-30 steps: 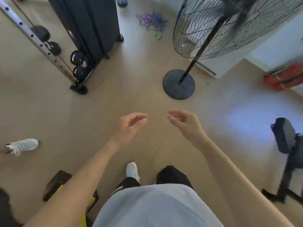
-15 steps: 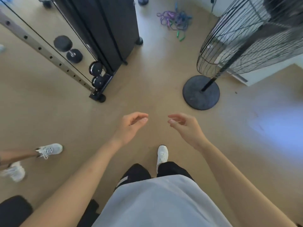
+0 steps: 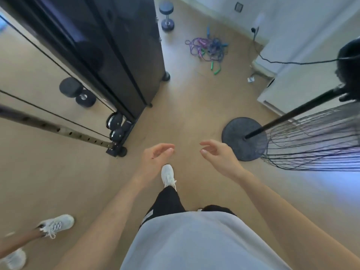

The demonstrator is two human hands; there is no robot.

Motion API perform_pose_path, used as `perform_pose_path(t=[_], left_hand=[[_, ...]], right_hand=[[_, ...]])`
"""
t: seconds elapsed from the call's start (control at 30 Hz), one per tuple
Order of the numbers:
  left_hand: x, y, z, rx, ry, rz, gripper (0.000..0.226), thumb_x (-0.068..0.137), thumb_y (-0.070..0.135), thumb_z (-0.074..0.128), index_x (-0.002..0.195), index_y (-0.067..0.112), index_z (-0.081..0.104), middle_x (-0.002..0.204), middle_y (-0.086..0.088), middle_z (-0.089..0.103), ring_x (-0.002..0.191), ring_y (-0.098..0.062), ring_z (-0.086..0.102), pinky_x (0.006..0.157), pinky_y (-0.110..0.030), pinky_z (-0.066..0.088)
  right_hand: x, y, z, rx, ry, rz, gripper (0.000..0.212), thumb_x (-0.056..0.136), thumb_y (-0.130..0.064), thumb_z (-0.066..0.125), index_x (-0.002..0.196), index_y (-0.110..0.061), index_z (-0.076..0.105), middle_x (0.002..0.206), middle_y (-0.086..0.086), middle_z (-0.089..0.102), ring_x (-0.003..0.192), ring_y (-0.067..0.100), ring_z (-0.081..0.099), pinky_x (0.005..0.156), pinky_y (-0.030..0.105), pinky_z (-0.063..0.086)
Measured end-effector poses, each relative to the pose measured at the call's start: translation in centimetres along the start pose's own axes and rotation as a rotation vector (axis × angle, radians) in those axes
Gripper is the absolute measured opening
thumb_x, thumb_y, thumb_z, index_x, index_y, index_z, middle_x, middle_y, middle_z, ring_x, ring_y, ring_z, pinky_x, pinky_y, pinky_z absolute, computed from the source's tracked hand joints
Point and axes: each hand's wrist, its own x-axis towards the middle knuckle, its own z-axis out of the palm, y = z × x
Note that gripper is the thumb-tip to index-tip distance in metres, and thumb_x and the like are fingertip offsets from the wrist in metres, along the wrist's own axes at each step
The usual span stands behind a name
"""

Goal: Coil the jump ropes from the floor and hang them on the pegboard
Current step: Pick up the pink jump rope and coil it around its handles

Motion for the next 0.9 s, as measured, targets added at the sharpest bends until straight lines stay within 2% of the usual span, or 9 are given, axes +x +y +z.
perform_pose_path(t=[0.1,0.2,0.3,0.4,0.5,0.57,0.67,0.77,0.9], left_hand=[[6.0,2.6,-3.1,0.027,-0.051,0.001,0.018,0.097,0.018,0.064,0.111,0.012,0.074,0.103,-0.001,0.077,0.103,-0.016,0.069,0.102,-0.037,0.051],[11.8,5.8,-5.6,0.079,-0.113,0.021,0.023,0.093,0.030,0.066,0.109,0.015,0.074,0.104,-0.001,0.076,0.103,-0.017,0.069,0.097,-0.035,0.052],[17.3,9.2,-6.7,0.096,-0.148,0.039,0.017,0.096,0.020,0.065,0.108,0.012,0.074,0.104,-0.005,0.076,0.100,-0.016,0.069,0.097,-0.036,0.051],[23.5,12.2,-7.2,0.163,-0.196,0.056,0.017,0.098,0.020,0.062,0.109,0.015,0.074,0.101,0.003,0.077,0.101,-0.011,0.070,0.099,-0.033,0.051],[30.1,14.7,-7.9,0.252,-0.253,0.043,0.017,0.098,0.026,0.063,0.109,0.022,0.074,0.102,0.011,0.076,0.103,-0.004,0.068,0.102,-0.034,0.050],[34.3,16.6,-8.1,0.320,-0.254,0.043,0.016,0.096,0.032,0.063,0.108,0.028,0.074,0.103,0.016,0.075,0.105,-0.001,0.067,0.102,-0.035,0.050],[39.6,19.6,-7.8,0.369,-0.249,0.048,0.017,0.097,0.034,0.062,0.109,0.031,0.074,0.106,0.018,0.074,0.104,0.005,0.065,0.096,-0.026,0.050],[44.4,22.6,-7.2,0.373,-0.242,0.031,0.017,0.098,0.034,0.062,0.109,0.031,0.074,0.105,0.017,0.073,0.102,0.005,0.065,0.091,-0.023,0.050],[50.7,25.6,-7.3,0.355,-0.243,0.007,0.018,0.097,0.031,0.062,0.109,0.026,0.075,0.103,0.013,0.075,0.098,0.001,0.067,0.084,-0.024,0.051]], right_hand=[[4.9,-3.5,-0.1,0.016,0.043,0.031,0.031,0.098,-0.023,0.059,0.129,-0.019,0.062,0.110,-0.002,0.069,0.101,0.011,0.064,0.071,0.004,0.043],[9.5,-7.0,-0.5,0.040,0.071,0.061,0.032,0.099,-0.023,0.058,0.130,-0.018,0.061,0.111,-0.002,0.068,0.101,0.011,0.062,0.073,0.005,0.042],[13.7,-9.1,-1.8,0.116,0.129,0.096,0.026,0.096,-0.021,0.061,0.122,-0.020,0.066,0.107,-0.005,0.069,0.097,0.006,0.063,0.075,0.006,0.044],[18.9,-9.8,-4.2,0.140,0.173,0.134,0.025,0.095,-0.024,0.062,0.119,-0.023,0.068,0.107,-0.008,0.070,0.099,0.004,0.064,0.081,0.013,0.046],[24.8,-10.1,-7.0,0.161,0.197,0.160,0.027,0.095,-0.025,0.062,0.121,-0.021,0.068,0.110,-0.008,0.070,0.102,0.008,0.064,0.089,0.025,0.050],[28.9,-10.4,-9.0,0.189,0.199,0.161,0.026,0.095,-0.024,0.062,0.120,-0.019,0.069,0.110,-0.008,0.070,0.101,0.008,0.064,0.092,0.027,0.051],[34.5,-10.6,-11.7,0.215,0.179,0.159,0.024,0.095,-0.023,0.063,0.116,-0.018,0.070,0.109,-0.007,0.071,0.100,0.009,0.065,0.095,0.031,0.051],[39.7,-11.5,-14.9,0.221,0.165,0.167,0.021,0.094,-0.023,0.063,0.114,-0.018,0.070,0.108,-0.007,0.071,0.099,0.010,0.065,0.093,0.031,0.051],[46.0,-12.8,-19.0,0.206,0.159,0.182,0.021,0.095,-0.023,0.064,0.115,-0.017,0.070,0.108,-0.005,0.070,0.095,0.007,0.063,0.085,0.023,0.049]])
